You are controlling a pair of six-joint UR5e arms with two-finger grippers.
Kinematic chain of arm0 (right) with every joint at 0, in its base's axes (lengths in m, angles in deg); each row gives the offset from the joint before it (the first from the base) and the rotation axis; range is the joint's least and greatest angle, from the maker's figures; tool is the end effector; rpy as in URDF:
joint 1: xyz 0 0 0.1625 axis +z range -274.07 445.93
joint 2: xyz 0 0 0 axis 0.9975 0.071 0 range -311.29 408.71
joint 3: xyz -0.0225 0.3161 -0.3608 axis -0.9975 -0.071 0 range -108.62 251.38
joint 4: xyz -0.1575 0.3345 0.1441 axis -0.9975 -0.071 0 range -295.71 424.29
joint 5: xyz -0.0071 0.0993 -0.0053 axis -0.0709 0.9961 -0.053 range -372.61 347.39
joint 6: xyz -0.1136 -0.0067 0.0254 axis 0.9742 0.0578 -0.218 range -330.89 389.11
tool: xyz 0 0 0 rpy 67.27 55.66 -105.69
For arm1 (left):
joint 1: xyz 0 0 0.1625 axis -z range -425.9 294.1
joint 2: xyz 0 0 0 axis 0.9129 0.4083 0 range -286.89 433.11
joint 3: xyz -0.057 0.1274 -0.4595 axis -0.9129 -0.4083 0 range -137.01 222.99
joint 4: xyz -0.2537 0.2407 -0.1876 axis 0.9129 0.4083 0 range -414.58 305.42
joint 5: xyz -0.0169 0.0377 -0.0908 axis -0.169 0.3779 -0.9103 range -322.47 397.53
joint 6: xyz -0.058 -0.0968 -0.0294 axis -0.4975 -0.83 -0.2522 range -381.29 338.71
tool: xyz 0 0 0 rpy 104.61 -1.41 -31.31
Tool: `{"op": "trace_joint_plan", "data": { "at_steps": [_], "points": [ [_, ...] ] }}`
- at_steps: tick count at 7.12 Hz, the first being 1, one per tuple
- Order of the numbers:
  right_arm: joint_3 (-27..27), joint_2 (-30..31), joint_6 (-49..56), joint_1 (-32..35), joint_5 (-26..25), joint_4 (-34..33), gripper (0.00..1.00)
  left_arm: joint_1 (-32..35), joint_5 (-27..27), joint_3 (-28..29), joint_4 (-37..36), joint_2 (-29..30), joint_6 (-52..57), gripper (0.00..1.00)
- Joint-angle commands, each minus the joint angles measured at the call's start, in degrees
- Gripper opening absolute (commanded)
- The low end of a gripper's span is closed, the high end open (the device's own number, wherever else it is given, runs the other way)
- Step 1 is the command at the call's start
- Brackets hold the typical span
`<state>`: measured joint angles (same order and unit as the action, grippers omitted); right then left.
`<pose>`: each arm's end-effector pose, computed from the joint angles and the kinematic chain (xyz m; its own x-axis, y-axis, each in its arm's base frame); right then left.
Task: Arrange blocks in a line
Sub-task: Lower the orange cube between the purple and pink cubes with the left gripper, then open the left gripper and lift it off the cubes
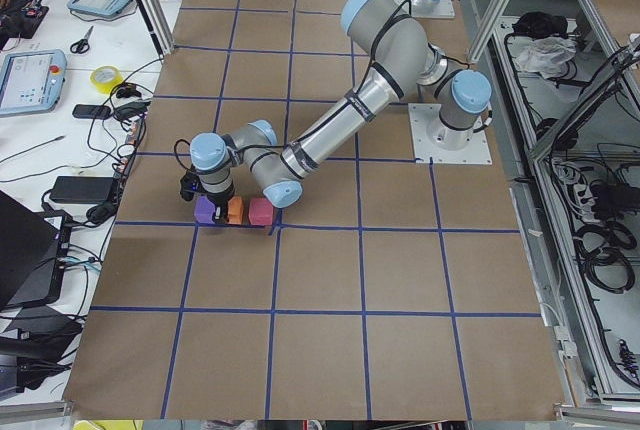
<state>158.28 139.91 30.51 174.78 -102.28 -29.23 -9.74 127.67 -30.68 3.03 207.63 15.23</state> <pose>0.1244 -0.4799 0.5687 -1.0000 -0.0051 -0.0024 -0.0047 0.9907 -0.1362 0.3206 -0.7172 0.2193 -0.9979 0.0453 -0.0456 0.0479 0.9972 -0.0575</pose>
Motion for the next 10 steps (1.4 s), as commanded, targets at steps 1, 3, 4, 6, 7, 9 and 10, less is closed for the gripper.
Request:
{"op": "trace_joint_plan", "data": {
  "at_steps": [1,3,4,6,7,9,10],
  "points": [
    [0.0,0.0,0.0,0.0,0.1,0.3,1.0,0.0,0.4,-0.4,-0.1,0.0,0.0,1.0],
    [0.0,0.0,0.0,0.0,-0.1,0.2,1.0,0.0,0.1,-0.4,-0.1,-0.4,-0.3,1.0],
    [0.0,0.0,0.0,0.0,-0.2,0.2,1.0,0.1,0.4,-0.4,0.6,-2.1,-0.6,1.0],
    [0.0,0.0,-0.1,0.0,0.1,0.2,1.0,0.5,0.4,-3.0,7.2,-10.0,-0.7,1.0],
    [0.1,0.0,0.0,0.0,-0.1,0.2,1.0,0.9,0.4,-5.3,11.8,-16.2,-0.7,1.0],
    [0.1,0.0,0.0,0.0,0.1,0.0,1.0,1.3,0.3,-8.0,23.7,-28.0,-1.5,1.0],
    [0.1,0.0,0.0,0.0,0.1,0.0,1.0,1.9,0.2,-8.7,31.0,-32.8,-3.1,1.0]
  ]
}}
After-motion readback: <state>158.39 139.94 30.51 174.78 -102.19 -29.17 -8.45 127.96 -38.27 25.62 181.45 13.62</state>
